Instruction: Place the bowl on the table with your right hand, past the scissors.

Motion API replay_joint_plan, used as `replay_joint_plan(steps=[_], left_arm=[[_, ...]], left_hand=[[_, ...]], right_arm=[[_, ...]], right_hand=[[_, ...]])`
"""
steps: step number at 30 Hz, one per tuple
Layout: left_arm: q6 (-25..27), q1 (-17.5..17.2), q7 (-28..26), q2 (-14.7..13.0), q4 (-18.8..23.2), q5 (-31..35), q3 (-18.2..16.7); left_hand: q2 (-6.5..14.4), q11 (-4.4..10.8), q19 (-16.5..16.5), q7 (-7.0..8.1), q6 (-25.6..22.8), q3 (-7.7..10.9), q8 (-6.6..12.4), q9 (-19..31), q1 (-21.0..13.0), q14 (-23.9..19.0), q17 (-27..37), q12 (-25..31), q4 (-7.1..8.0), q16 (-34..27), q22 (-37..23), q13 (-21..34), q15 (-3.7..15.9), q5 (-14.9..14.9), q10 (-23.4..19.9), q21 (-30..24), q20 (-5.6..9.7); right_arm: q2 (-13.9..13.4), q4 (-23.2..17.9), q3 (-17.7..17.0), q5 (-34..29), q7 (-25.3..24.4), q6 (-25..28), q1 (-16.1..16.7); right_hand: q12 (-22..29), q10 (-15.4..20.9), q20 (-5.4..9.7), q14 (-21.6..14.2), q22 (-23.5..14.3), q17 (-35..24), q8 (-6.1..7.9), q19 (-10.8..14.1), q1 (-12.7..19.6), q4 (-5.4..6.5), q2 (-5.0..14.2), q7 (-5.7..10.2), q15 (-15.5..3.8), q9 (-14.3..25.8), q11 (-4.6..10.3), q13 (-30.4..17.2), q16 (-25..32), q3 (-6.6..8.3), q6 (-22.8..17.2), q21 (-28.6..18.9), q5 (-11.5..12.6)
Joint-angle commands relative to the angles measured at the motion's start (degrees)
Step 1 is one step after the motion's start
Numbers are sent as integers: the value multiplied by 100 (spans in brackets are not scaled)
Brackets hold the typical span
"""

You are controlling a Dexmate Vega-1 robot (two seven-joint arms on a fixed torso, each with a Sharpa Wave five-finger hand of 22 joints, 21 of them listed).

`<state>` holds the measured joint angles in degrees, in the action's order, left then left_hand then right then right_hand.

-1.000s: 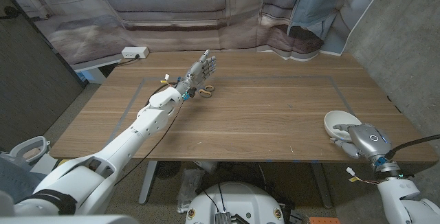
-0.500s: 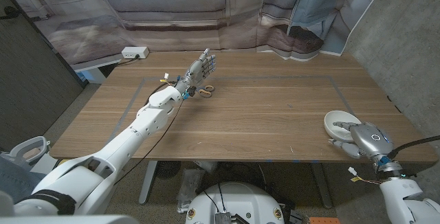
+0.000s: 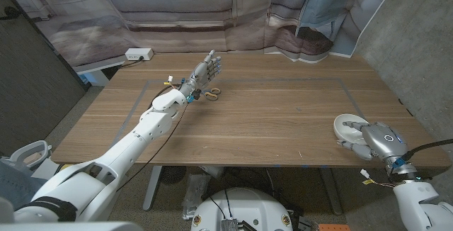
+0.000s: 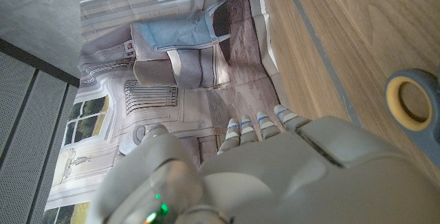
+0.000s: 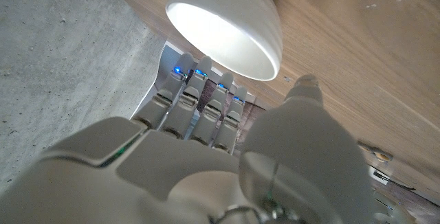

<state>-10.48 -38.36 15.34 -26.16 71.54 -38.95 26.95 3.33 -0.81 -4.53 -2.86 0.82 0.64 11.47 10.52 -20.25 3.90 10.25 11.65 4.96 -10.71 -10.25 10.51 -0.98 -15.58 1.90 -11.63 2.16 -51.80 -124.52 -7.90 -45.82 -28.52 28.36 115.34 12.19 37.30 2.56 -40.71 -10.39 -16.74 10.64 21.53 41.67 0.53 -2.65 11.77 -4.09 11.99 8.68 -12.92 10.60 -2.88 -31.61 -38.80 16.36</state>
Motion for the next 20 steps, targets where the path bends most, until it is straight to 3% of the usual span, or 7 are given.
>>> replay_joint_plan(steps=[1,20], left_arm=[[-32,-11,58,3,-99,-43,-25],[-113,-131,81,-18,-124,-114,-94]], left_hand=[[41,8,-66,-15,-43,-46,-12,25,-18,42,33,-8,12,-11,-12,30,-4,32,32,9,58],[52,6,-66,-20,-40,-63,-14,25,-28,48,33,-7,12,-8,-12,30,-1,34,29,8,55]], right_arm=[[313,-237,-322,-264,185,-281,91],[814,-301,-488,-461,450,-795,-260]], right_hand=[[22,4,383,52,-17,0,60,-21,-111,35,-15,-13,-596,13,-56,-20,27,-66,-44,24,43],[55,9,347,268,-14,40,83,-76,-314,144,2,-34,-530,16,-92,-5,8,-145,-54,106,126]])
